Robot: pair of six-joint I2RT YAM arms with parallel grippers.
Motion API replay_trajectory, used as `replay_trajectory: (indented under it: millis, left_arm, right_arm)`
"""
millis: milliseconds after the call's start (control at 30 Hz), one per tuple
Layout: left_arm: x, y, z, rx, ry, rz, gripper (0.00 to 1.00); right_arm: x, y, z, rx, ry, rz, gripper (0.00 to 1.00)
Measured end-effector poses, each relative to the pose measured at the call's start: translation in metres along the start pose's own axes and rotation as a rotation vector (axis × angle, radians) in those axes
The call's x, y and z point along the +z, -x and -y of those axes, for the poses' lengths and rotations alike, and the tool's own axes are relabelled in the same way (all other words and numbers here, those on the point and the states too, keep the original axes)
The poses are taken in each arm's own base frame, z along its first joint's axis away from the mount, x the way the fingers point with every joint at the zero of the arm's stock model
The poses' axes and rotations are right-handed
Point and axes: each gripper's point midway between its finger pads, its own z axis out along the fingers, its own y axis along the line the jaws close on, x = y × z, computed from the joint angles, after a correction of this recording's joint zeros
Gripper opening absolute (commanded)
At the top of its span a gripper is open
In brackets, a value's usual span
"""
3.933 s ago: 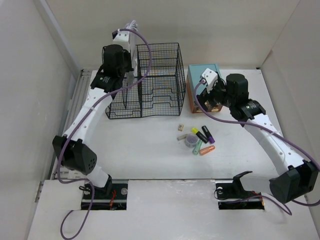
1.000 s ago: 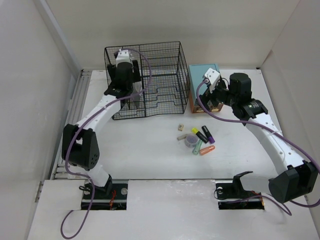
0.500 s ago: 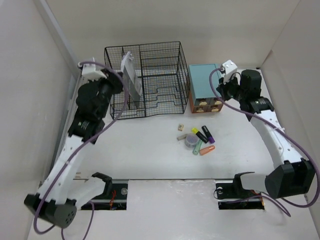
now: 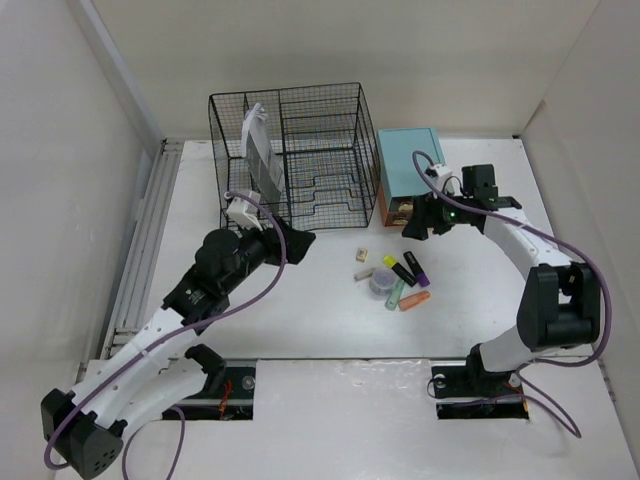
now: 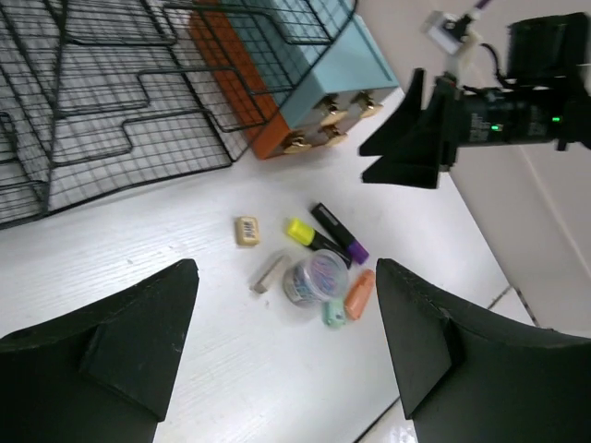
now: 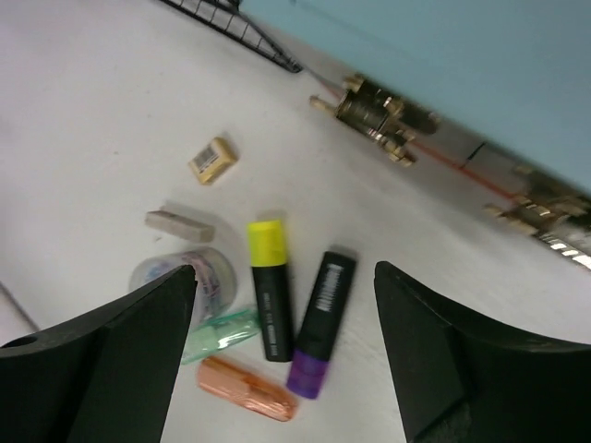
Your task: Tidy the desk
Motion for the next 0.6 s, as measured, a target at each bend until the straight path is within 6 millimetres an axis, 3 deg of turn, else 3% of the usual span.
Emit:
replay_trajectory:
  millis: [133, 267, 600]
  left_arm:
    - [0.001, -0.009, 0.015, -0.013, -0.05, -0.006, 0.75]
    - [0.001, -0.01, 0.016, -0.026, -0.055, 0.008, 0.75]
    - [0.003, -0.005, 0.014, -0.044, -0.046, 0.041, 0.75]
  right_arm:
    - [0.009, -0.016, -0.006, 0.122, 0.042, 0.008, 0.83]
    - [0.016, -0.02, -0.009, 0.22, 0.059, 0.041, 0.83]
    - [0.037, 0.014, 0.001, 0.329, 0.018, 0.172, 0.83]
